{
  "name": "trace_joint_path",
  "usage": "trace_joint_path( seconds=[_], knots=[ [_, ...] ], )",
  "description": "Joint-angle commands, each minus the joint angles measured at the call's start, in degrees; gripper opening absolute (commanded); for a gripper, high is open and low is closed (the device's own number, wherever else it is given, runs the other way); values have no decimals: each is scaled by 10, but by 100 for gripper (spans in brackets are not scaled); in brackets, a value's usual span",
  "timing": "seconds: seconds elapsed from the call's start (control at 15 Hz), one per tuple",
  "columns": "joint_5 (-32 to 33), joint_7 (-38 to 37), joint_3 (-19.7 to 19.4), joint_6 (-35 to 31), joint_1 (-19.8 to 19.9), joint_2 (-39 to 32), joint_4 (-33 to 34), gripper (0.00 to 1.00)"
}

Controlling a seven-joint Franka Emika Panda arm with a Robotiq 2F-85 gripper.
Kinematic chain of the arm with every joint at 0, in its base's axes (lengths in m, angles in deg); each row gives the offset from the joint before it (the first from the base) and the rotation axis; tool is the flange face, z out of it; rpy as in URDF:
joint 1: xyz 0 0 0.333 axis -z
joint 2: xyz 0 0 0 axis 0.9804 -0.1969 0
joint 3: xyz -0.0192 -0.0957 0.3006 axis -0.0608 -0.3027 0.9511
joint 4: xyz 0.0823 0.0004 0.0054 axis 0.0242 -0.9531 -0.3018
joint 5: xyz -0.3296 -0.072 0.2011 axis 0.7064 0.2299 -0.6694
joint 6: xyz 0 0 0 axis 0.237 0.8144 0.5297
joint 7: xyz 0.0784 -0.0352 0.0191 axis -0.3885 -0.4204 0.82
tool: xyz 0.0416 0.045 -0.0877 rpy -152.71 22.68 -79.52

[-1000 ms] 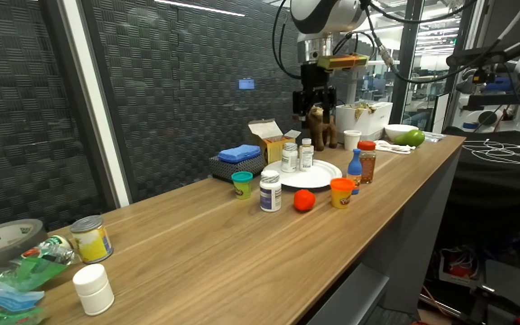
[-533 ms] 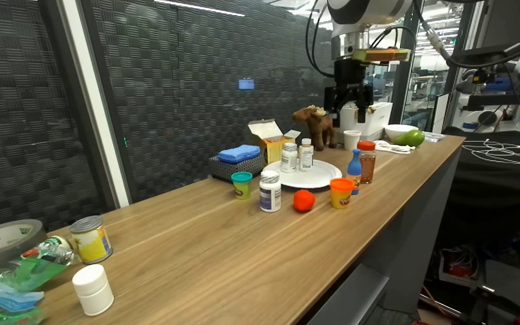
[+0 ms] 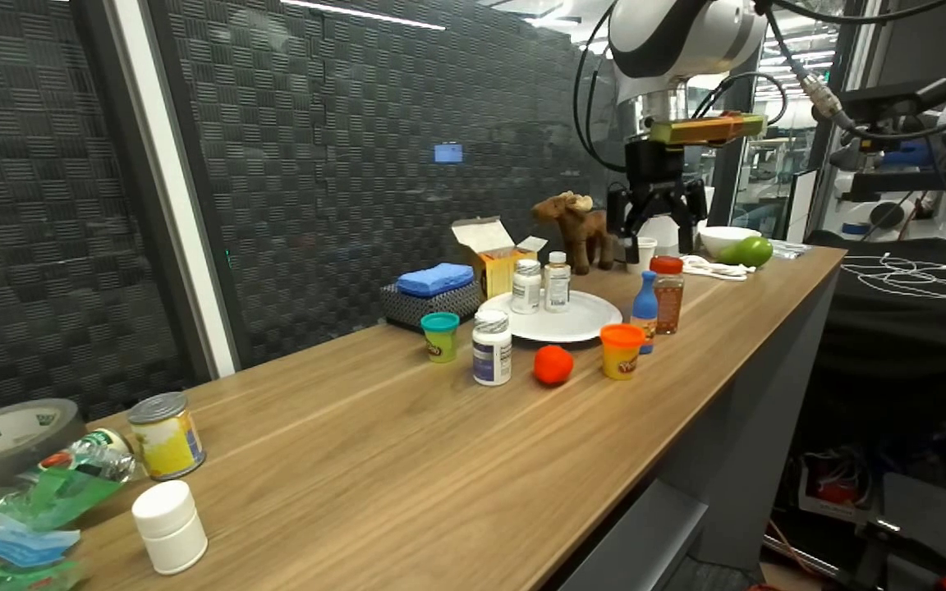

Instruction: Place the bottles and orange toy on the white plate

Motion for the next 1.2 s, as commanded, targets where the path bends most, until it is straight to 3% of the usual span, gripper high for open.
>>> trace_joint_path(
  seconds=[0.0,0.2,0.33,0.67,1.13],
  knots=[
    [-6,-37,-5,1,-5,17,-19,100],
    [-11,-55,-7,5,-3,19,-24,84],
    [-14,-61,-8,6,-1,16,-24,63],
    [-15,-75,-10,11,-1,22,-27,25],
    [-11,-77,-6,20,-6,52,-11,25]
  ],
)
